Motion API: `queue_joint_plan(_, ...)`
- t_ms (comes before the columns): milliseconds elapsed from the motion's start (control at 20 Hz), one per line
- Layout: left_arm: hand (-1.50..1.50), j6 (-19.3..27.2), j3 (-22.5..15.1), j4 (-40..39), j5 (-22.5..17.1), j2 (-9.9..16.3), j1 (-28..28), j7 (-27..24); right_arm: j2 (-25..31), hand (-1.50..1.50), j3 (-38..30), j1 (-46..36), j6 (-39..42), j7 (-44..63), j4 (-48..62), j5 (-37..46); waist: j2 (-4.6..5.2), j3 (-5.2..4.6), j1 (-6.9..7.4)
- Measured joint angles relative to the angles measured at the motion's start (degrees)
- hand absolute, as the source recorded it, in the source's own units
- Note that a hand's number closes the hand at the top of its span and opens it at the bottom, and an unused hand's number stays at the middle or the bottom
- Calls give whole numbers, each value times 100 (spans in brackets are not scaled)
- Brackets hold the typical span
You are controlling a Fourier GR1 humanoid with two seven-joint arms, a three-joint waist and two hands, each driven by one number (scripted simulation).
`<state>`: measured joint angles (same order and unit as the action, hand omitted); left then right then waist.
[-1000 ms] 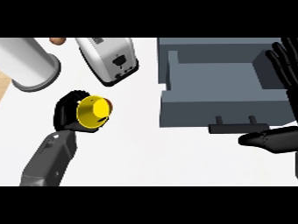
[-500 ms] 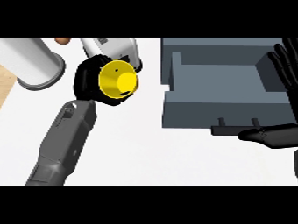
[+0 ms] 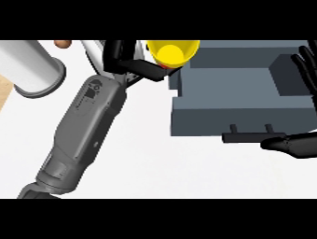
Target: Pick up the cup, place it into the drawer and close the drawer
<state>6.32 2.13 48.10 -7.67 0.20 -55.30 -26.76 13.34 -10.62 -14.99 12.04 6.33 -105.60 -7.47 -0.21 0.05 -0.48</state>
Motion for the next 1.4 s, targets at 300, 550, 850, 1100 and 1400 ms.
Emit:
queue_joint_plan(300,150,783,-357,-737,-224,-15,-1127,772,-59,-150,29,-150,-57,-107,172,63,49,1,-128)
queue_joint_plan(550,150,1232,-785,-1664,-520,-18,-1764,1078,-57,-150,82,-255,5,-162,277,51,91,3,-279)
queue_joint_plan(850,150,1337,-1338,-2546,-757,-19,-2160,1364,-121,-150,204,-406,47,-166,289,13,151,7,-534)
queue_joint_plan(1100,150,1070,-1872,-2914,-898,-20,-2083,1500,-159,-150,326,-578,68,-165,297,35,221,10,-796)
queue_joint_plan(1400,-150,950,-2239,-2981,-1152,-20,-1924,1428,-188,-150,442,-690,206,-281,411,-5,293,9,-1024)
